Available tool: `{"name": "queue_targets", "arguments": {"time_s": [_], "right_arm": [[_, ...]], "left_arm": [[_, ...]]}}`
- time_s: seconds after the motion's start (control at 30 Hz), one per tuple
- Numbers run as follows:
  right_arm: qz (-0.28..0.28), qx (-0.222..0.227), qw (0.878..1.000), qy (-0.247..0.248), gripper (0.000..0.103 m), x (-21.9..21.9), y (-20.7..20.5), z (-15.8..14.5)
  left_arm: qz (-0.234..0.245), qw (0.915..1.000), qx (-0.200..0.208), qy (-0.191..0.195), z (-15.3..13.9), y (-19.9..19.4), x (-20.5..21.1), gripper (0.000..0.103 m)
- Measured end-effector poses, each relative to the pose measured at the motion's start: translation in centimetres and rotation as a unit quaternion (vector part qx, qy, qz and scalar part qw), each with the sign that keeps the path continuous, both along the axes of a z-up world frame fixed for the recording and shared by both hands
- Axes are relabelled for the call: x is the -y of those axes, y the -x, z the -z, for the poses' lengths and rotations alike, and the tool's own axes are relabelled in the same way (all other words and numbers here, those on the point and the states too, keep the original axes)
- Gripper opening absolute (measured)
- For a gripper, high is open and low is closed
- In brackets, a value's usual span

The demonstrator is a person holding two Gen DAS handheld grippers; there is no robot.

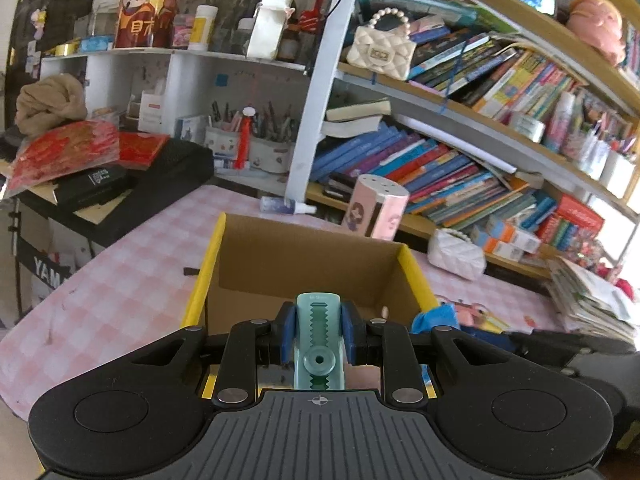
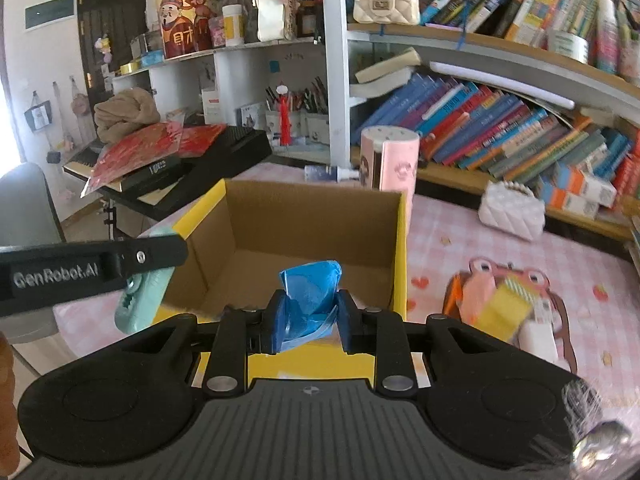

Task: Organize objects
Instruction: 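Carry the cutter and blue item over the yellow box with both tools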

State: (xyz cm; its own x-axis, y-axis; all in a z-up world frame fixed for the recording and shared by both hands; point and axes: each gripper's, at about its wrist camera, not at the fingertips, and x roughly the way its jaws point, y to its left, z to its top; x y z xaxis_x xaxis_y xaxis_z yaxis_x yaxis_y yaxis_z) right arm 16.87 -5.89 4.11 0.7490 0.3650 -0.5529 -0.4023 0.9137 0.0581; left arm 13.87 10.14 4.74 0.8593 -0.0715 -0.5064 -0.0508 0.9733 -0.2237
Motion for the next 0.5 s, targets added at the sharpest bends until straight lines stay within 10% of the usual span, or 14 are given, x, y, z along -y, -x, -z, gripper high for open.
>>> {"name": "queue_targets", "arguments": {"time_s": [0.5], "right_arm": [[-0.050,-0.005,0.998,0.040,0.024,-2.1,-8.9,1.8]], "left_arm": [[-0.030,0.9962,-0.071,-0.041,3.8,-6.4,0.9,0.023]]}}
